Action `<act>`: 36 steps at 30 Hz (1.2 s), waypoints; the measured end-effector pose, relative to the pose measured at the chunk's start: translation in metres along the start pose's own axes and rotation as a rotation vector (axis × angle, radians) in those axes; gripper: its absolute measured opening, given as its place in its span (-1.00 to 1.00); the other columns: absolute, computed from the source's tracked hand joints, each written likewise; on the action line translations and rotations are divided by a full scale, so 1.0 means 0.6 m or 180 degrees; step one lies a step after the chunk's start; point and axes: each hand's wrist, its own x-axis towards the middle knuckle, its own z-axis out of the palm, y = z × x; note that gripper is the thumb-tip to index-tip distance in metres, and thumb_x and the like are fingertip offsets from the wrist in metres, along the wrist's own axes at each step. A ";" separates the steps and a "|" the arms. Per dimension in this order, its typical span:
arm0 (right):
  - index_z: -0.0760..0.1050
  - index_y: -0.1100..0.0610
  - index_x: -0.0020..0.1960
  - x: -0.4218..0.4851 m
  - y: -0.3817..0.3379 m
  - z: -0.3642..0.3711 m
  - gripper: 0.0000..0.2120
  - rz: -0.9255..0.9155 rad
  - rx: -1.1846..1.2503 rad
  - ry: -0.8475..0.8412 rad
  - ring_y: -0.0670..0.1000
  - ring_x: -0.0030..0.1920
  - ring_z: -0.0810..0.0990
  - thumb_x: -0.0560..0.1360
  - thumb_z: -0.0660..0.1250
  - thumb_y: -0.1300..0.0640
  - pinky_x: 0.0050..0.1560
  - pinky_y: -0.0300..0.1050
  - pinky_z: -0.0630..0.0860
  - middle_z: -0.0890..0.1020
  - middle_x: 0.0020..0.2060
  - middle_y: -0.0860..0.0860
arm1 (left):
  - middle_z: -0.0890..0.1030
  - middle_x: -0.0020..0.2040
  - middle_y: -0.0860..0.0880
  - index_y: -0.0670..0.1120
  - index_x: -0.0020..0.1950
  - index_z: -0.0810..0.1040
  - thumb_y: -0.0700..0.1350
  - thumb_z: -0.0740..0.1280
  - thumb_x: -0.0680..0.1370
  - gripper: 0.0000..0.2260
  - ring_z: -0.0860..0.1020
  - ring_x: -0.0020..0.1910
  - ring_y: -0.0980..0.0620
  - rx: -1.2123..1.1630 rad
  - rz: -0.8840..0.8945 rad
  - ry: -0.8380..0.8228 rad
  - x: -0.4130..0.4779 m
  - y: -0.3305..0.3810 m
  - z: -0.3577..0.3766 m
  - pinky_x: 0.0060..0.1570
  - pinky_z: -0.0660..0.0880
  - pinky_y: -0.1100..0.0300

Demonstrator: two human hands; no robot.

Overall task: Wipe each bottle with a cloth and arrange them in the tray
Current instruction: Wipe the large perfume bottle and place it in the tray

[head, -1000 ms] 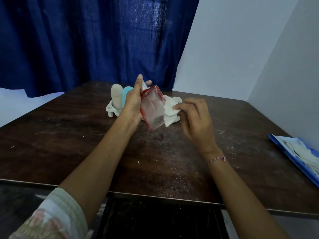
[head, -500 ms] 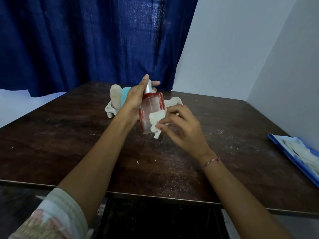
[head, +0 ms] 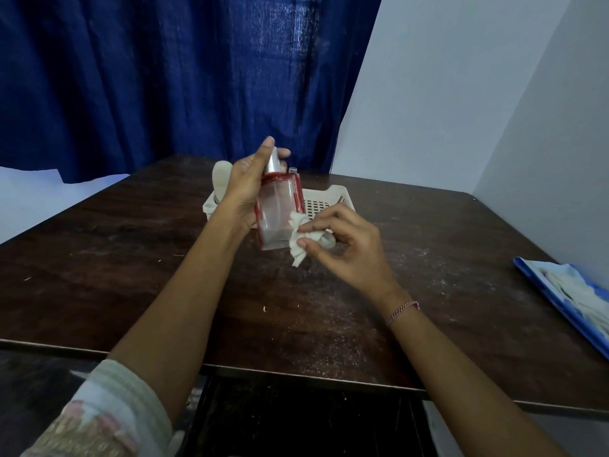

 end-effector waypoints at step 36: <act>0.60 0.15 0.03 0.007 0.009 -0.020 -0.82 0.0793 0.0624 0.0256 -0.04 0.07 0.56 0.43 0.41 0.22 0.07 -0.11 0.55 0.58 -0.02 -0.04 | 0.64 -0.23 0.16 -0.01 -0.14 0.64 -0.01 0.25 0.57 -0.80 0.58 -0.20 0.27 0.1401 0.0350 -0.0866 -0.024 -0.018 0.044 -0.20 0.45 0.44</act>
